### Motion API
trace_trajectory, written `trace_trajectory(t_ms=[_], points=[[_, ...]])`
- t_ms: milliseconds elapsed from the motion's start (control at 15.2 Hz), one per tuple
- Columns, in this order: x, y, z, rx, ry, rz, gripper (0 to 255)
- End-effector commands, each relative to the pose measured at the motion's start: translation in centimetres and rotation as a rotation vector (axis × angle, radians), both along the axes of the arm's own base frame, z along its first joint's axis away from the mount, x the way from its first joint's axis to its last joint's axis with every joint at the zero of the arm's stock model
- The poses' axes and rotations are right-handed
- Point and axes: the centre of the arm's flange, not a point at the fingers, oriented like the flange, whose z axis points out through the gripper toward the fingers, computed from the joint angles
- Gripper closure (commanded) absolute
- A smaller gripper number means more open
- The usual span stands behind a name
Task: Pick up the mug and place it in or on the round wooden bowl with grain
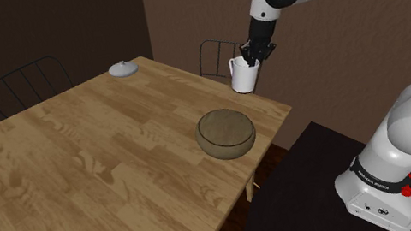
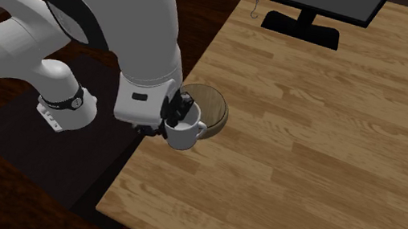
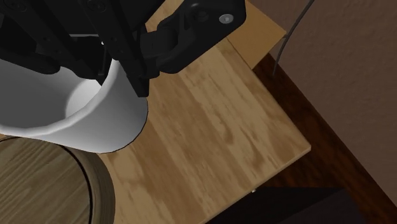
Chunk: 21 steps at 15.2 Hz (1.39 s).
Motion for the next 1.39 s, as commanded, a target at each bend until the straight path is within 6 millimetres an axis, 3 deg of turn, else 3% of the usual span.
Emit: trace_trajectory(t_ms=[0, 132, 924, 1320], points=[[0.0, 0.0, 1.2, 0.000, 0.000, 0.000, 255], [0.0, 0.0, 1.9, 0.000, 0.000, 0.000, 255], [-2.6, 15.3, 4.3, 0.000, 0.000, 0.000, 255], [-2.6, 15.3, 1.1, 0.000, 0.000, 0.000, 255]])
